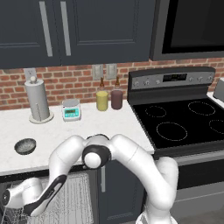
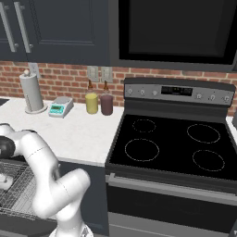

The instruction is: Pick up the cup and bowl from the counter, place them in the dishwasher, and close the dishwasher door.

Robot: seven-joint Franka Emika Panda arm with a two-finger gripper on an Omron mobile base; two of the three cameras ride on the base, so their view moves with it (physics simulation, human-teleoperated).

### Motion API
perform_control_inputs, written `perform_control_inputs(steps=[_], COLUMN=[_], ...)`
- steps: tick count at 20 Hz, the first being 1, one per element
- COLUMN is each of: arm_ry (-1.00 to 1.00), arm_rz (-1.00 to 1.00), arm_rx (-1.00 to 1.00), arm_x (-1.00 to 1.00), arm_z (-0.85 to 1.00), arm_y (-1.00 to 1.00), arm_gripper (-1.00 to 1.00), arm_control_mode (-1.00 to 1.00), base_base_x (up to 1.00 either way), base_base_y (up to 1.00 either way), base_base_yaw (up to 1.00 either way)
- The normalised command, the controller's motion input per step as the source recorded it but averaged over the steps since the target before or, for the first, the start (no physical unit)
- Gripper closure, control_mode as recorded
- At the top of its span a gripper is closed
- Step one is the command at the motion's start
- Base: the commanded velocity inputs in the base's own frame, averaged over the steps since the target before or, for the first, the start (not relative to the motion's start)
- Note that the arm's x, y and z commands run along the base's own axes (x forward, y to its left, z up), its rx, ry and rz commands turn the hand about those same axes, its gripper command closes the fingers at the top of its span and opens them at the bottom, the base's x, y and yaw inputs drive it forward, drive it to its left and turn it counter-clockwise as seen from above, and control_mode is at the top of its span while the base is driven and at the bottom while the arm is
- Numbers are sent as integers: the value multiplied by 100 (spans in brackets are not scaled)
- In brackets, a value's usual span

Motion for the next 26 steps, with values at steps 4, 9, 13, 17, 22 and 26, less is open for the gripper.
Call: perform_control_inputs(steps=[4,9,13,17,22,26], arm_ry=[7,10,14,9,0,0], arm_rz=[0,0,0,0,0,0], arm_rx=[0,0,0,0,0,0], arm_x=[48,20,15,2,0,-1], arm_z=[-39,-47,-46,-50,-32,-4], arm_y=[35,35,1,10,9,24], arm_gripper=[100,100,100,100,100,-100], arm_control_mode=[-100,-100,-100,-100,-100,-100], base_base_x=[0,0,0,0,0,0], base_base_y=[0,0,0,0,0,0], base_base_yaw=[0,0,0,0,0,0])
